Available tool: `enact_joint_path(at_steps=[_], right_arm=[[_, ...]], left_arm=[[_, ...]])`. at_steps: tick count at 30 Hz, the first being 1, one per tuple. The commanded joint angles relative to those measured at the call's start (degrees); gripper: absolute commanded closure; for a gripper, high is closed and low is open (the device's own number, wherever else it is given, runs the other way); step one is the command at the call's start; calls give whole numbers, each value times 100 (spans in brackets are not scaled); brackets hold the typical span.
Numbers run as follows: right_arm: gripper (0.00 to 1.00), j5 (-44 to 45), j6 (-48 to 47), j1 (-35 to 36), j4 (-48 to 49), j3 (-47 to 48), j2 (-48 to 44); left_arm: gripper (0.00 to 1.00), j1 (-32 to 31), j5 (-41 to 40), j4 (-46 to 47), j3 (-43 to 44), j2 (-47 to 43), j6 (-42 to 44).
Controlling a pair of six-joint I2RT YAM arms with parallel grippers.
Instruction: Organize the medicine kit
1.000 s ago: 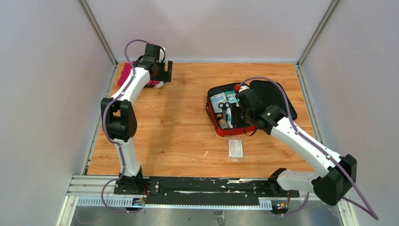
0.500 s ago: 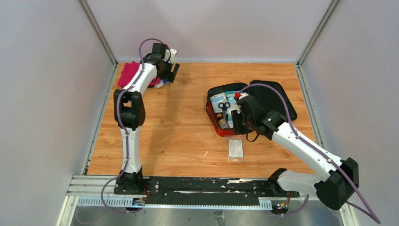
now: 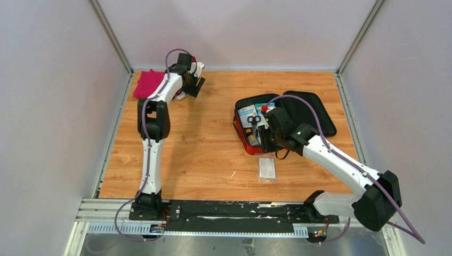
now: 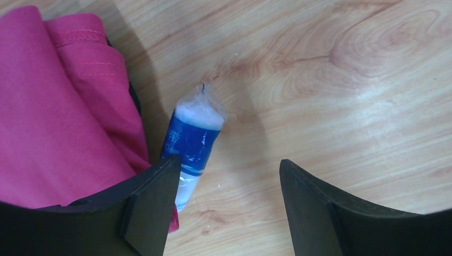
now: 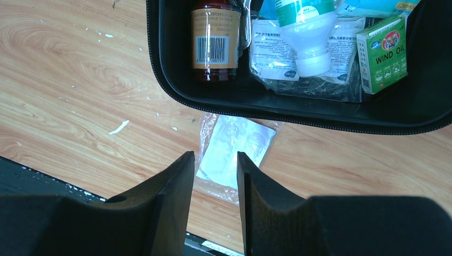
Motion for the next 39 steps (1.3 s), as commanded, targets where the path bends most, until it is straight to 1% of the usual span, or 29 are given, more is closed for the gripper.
enact_joint_path(at_steps=[1,4,7,15,22,25,28,32,34,36,39], right_arm=[[60,-84,-88,19,8,-10,86],[60,-86,-90,17,19,10,120],[60,-118,-102,18,19,20,181],[61,-179,-103,18,32,28,257],[62,-203,-102,12,35,32,268],[62,-209,-90,16,35,48,236],[62,-204,-48,13,35,57,143],[62,-117,105,19,3,70,-128],[62,35,211,12,-28,87,-340],[63,278,349,15,-124,108,-593],[63,828,557,19,-279,104,-1082]], left_arm=[[27,-18,-197,-139,294,289,168],[27,-19,-498,-138,355,429,179],[30,-19,-594,-134,364,526,183],[38,-19,-883,-129,422,701,147],[50,-52,-1069,-141,365,754,93],[59,-133,-1164,-139,289,684,16],[69,-287,-1315,-141,163,505,-52],[77,-529,-1629,-138,-98,119,-267],[82,-615,-1734,-146,-296,-170,-485],[87,-649,-1654,-140,-571,-586,-808],[90,-652,-1090,-16,-1121,-1493,-1419]])
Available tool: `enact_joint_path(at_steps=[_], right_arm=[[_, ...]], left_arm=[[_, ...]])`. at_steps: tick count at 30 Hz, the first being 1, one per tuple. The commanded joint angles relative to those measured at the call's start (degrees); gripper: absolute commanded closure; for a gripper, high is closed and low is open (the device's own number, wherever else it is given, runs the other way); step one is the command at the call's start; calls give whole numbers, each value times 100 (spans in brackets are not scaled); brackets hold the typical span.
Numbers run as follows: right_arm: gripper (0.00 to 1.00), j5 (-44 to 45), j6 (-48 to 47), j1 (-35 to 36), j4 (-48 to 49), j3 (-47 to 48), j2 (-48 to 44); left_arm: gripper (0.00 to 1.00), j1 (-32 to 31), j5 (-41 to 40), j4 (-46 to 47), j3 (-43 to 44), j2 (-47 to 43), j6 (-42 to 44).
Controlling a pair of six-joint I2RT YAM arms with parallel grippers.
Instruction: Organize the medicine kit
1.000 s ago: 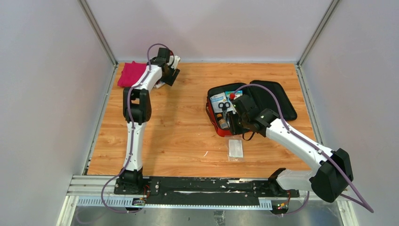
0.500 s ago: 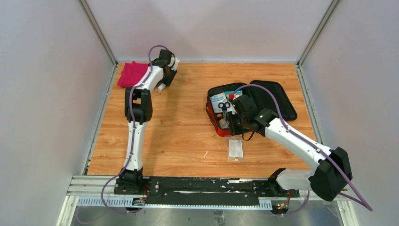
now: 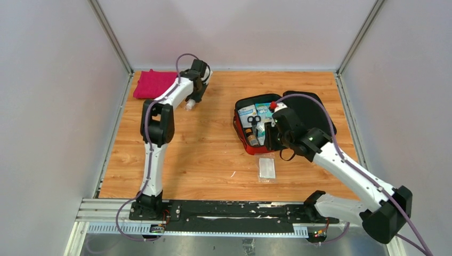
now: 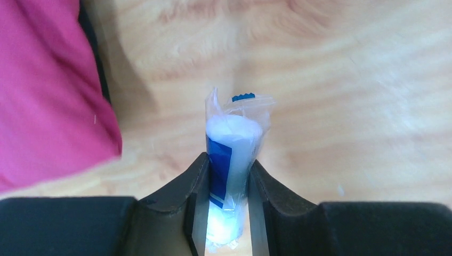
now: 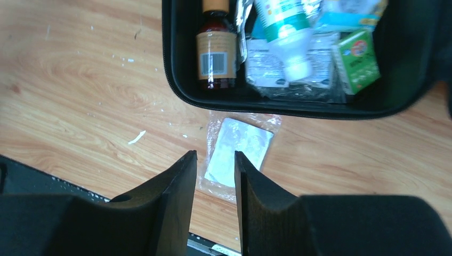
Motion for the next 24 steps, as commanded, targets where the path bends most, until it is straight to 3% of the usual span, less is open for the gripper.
enact_joint_path(at_steps=[1,5,11,15,19,24], right_arm=[[63,980,460,15,-336,73,-744],[63,1788,808,5,-511,-15,-1261],[63,2109,1234,-24,-986,-17,-1422],[63,2037,1464,-37,-1057,-94,-1534],[63,2025,1548,-34,-1152,-126,-1675],[64,2027,1638,-41,-1305,-205,-1851]], left_arm=[[90,19,711,174,-626,-1533,-1039],[90,-61,2054,904,-1745,-2720,-2080],[92,-482,2943,2812,-3386,-3973,-4268],[94,-1034,2904,3607,-3985,-4016,-5341],[94,-1657,2354,3568,-3864,-3723,-5542],[93,-1884,2252,4138,-3884,-3264,-6046]])
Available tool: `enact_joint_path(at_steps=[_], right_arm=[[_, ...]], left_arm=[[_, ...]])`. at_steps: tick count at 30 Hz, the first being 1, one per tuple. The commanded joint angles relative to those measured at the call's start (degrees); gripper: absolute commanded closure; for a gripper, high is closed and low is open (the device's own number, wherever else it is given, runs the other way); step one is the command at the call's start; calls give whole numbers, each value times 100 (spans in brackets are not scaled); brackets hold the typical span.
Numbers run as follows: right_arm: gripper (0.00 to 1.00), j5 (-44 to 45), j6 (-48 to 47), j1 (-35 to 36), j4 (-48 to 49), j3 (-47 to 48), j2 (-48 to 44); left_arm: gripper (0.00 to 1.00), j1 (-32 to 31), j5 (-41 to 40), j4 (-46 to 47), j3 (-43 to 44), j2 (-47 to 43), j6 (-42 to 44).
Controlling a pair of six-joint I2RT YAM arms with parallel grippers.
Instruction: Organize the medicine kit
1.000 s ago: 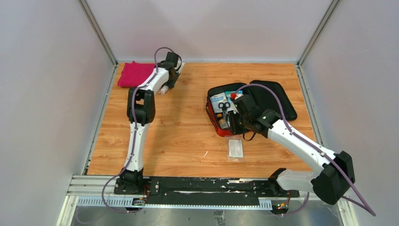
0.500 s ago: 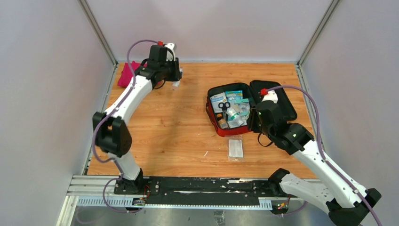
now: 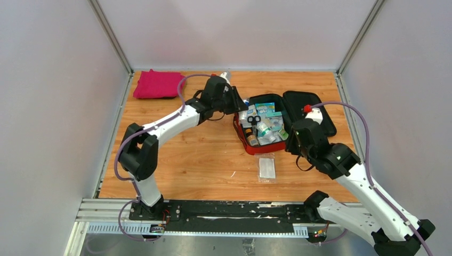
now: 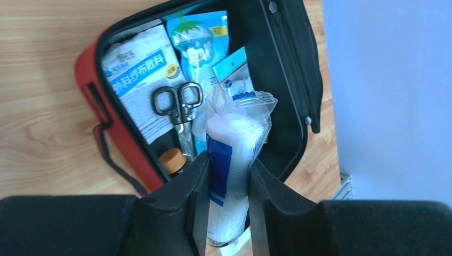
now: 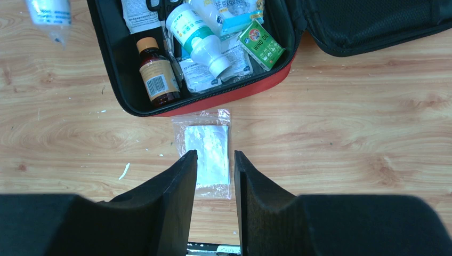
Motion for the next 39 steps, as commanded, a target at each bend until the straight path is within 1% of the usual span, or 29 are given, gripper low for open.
enact_joint_path(at_steps=[1,5,7,8,10,15,19,23,26,29,32,34,38,39], right_arm=[[64,176,246,-39,-332,-168,-184],[64,146,288,-34,-349,-252,-187],[64,103,292,-39,-351,-264,-137],[64,78,287,-35,-349,-276,-123],[64,39,256,-34,-351,-278,-92],[64,-107,100,-36,-277,-282,29],[64,-346,-95,-36,-206,-258,245],[64,-543,-241,-40,-167,-191,447],[64,-683,-290,-34,-88,-212,588],[64,-910,-429,-42,66,-168,942],[64,-1081,-695,-37,291,60,1413],[65,-1091,-917,-38,440,350,1817],[68,-1129,-1371,-55,649,970,2851],[69,-1169,-1517,-59,723,1138,3244]], left_arm=[[92,-85,-176,689,59,319,-624],[81,-263,-311,673,250,701,-573],[71,-337,-372,658,317,854,-480],[69,-352,-407,628,336,912,-426],[60,-356,-455,588,339,992,-340],[38,-357,-537,480,339,1008,-109],[28,-356,-546,404,303,837,62],[25,-356,-655,150,224,462,408],[24,-357,-820,-25,-34,-3,697],[23,-356,-1027,-283,-356,-521,976],[22,-356,-1241,-426,-935,-1204,1159],[22,-356,-1439,-543,-1481,-1629,1218],[21,-347,-1825,-906,-2470,-2589,1184],[21,-347,-1883,-981,-2721,-2846,1158]])
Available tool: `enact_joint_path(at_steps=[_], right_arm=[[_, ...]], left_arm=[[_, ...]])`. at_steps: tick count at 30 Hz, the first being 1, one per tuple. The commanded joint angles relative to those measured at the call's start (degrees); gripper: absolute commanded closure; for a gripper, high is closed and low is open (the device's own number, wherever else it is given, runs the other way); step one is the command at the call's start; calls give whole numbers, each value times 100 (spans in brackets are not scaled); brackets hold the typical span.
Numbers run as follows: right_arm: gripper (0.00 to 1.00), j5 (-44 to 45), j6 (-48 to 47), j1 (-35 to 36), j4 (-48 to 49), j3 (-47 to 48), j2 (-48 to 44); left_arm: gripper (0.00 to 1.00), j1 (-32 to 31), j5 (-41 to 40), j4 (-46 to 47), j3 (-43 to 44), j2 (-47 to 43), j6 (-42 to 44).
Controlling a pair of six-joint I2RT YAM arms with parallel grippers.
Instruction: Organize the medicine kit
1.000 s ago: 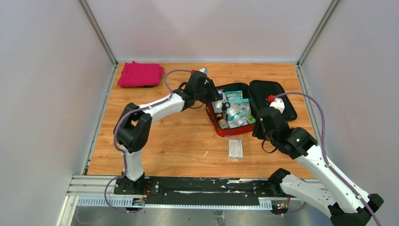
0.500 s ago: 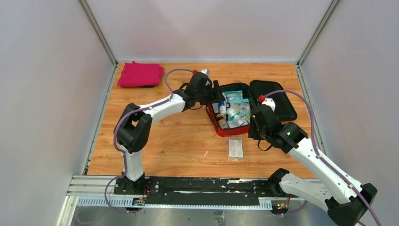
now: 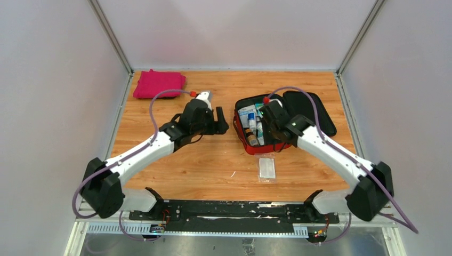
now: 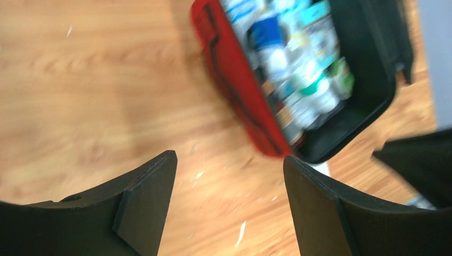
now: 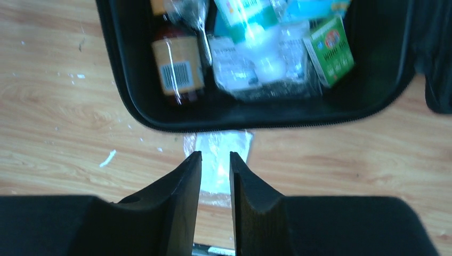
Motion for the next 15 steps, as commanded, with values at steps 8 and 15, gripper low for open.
enact_joint_path(at_steps=[8,15], right_arm=[[78,-370,-1145,-124,376,2183,3179],[81,-1088,-1162,-27,193,3280,4515]], left_arm=[[21,-12,-991,-1498,-2049,-2791,-370],[20,-12,-1257,-2238,-2408,-3825,-549]])
